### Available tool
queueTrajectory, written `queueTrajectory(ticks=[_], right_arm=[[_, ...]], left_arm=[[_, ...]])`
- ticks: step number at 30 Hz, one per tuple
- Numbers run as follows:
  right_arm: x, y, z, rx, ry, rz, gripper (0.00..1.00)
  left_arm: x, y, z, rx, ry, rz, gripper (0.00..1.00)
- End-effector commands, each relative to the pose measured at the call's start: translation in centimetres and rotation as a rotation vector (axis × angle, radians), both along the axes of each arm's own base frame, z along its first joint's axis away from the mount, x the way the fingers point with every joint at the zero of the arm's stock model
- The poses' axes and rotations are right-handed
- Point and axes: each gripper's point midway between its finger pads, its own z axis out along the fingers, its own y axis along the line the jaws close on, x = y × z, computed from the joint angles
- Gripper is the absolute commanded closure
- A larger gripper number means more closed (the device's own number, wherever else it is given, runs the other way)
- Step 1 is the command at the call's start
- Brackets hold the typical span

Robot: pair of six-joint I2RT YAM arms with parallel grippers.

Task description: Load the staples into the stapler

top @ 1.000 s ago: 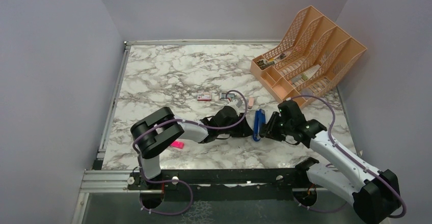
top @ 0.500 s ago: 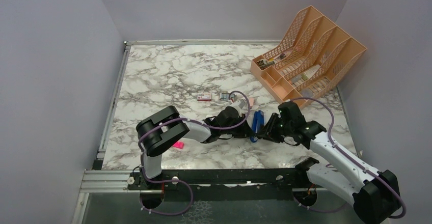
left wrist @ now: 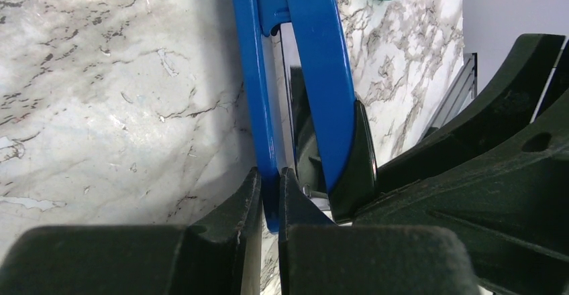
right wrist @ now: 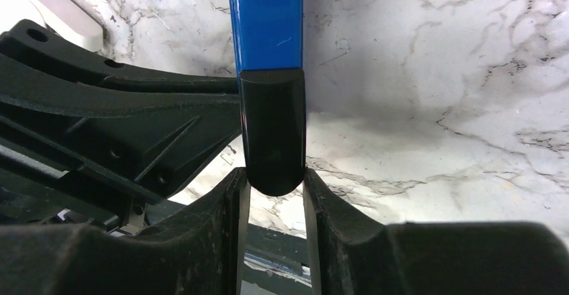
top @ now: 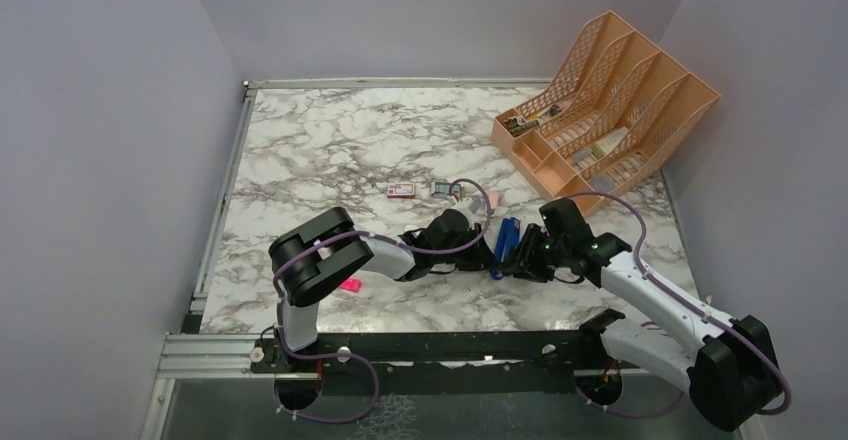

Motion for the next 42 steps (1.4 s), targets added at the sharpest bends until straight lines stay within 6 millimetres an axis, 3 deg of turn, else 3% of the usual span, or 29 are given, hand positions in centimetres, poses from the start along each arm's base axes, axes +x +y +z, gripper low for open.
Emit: queueTrajectory(ticks=[1,5,9,15,19,25,34,38,42], right_arm=[[1.5,1.1,1.0,0.034,-0.073,0.045,0.6],[1.6,1.2,0.5,0.024,-0.064,0.059,0.53],[1.6,1.4,0.4,0.028,-0.065,0.068,0.53],[2.4,0.3,2.2,-0.025,-0.106,0.031,0.75],[3.5,-1.6,4.4,-0.124,-0.167,-0.018,0.79],[6.0,-4.0,7.2,-0.279,-0.264,-0.073,0.79],[11.8,-6.7,11.2,-0.501,-0.424,-0.172,0.75],[13.9,-7.4,11.8,-0.567,-0.461,-0.204,0.71],[15.4,-7.6,11.2,-0.591,-0.466,-0.207,0.68]], left_arm=[[-0.7,-0.8,0.8,-0.021,-0.05,-0.06,1.0],[-0.7,-0.7,0.7,-0.017,-0.052,-0.057,1.0],[-0.7,-0.6,0.6,-0.015,-0.052,-0.056,1.0],[-0.7,0.6,-0.2,0.014,-0.056,-0.042,1.0],[-1.1,1.9,-1.3,0.041,-0.053,-0.063,1.0],[-2.2,3.6,-2.1,0.057,-0.044,-0.129,1.0],[-4.1,3.3,-2.2,0.03,-0.015,-0.247,1.0],[-4.5,3.4,-2.4,0.021,-0.003,-0.262,1.0],[-4.6,3.5,-2.4,0.016,0.003,-0.255,1.0]])
